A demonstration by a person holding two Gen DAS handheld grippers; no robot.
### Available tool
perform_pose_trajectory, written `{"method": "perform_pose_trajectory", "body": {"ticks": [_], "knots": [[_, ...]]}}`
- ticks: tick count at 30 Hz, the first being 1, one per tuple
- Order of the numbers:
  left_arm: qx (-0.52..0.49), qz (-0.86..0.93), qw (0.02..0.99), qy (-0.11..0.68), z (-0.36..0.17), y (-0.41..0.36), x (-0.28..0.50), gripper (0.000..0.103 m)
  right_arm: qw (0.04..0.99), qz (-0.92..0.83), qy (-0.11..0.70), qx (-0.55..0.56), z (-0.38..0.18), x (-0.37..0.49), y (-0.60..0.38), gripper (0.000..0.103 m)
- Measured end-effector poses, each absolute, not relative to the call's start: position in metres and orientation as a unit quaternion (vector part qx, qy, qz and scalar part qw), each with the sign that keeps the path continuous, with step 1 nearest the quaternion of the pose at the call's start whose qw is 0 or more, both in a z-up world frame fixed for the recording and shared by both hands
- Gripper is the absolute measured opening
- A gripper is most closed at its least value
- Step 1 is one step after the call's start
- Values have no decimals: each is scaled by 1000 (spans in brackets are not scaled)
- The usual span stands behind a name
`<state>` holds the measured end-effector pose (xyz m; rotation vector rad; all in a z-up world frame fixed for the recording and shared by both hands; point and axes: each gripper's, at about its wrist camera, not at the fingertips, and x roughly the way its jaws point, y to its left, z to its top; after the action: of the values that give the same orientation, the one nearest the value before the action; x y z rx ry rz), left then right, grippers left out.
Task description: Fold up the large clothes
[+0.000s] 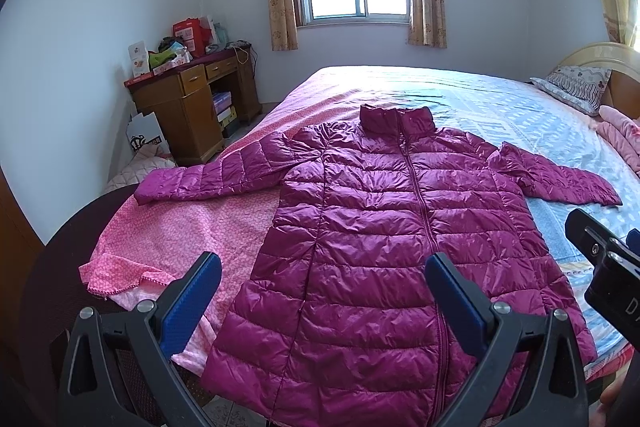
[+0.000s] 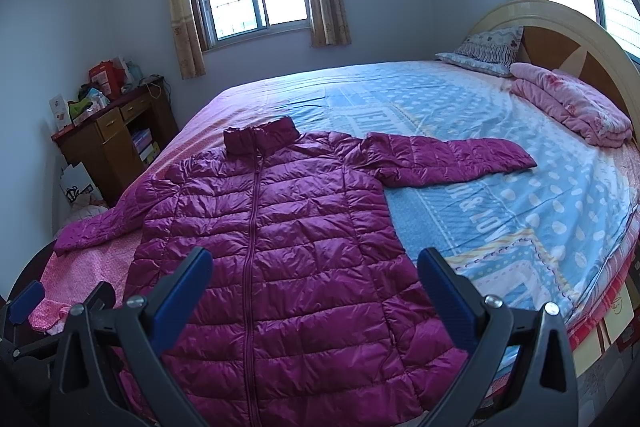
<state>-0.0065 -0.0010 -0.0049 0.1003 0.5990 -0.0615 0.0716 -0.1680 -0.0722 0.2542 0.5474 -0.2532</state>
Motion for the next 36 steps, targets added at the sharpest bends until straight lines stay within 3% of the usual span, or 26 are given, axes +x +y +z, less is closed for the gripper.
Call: {"method": "perform_pose_trajectory", "body": {"ticks": [36], "knots": [[53,-25,952,300,-10,0,-2,102,944,-119,277,136,-80,74,-168,103]]}}
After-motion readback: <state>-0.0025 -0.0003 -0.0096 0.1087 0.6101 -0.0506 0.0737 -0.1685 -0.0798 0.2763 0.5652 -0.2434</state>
